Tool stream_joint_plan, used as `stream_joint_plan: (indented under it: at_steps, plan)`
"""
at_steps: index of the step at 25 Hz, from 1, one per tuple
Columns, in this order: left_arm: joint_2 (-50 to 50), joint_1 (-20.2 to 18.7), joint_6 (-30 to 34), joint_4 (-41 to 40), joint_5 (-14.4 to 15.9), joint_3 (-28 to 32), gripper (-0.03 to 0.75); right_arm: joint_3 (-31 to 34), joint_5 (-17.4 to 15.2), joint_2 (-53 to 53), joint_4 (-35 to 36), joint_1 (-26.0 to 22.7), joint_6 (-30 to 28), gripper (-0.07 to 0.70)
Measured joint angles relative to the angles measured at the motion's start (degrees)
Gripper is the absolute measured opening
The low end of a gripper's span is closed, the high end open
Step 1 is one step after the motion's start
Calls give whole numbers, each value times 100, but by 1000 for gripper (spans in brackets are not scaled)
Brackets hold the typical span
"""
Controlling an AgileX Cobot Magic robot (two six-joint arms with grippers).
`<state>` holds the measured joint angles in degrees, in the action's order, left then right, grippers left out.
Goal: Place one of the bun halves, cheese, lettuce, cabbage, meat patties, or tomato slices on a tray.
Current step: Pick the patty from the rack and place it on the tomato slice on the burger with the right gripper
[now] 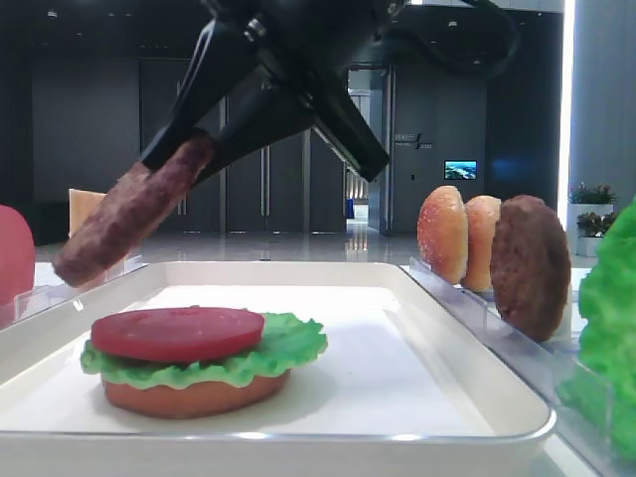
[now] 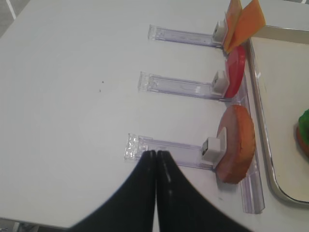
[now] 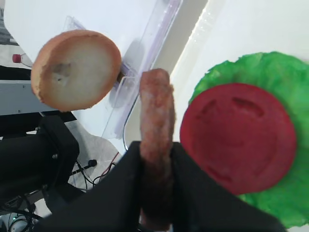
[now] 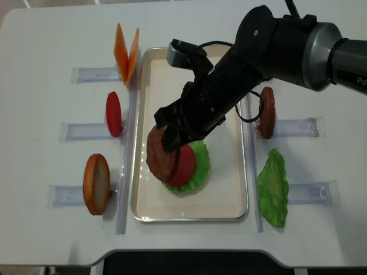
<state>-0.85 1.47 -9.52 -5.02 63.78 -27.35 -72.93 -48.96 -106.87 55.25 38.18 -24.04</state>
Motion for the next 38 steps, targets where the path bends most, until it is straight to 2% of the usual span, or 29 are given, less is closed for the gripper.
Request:
stream_joint_plan:
  at_steps: [9, 38]
  plan:
    - [0, 0, 0, 0, 0, 0, -21, 56, -132, -107, 0, -138, -55, 106]
    - [0, 0, 0, 0, 0, 0, -21, 56, -179, -309, 85, -237, -127, 107]
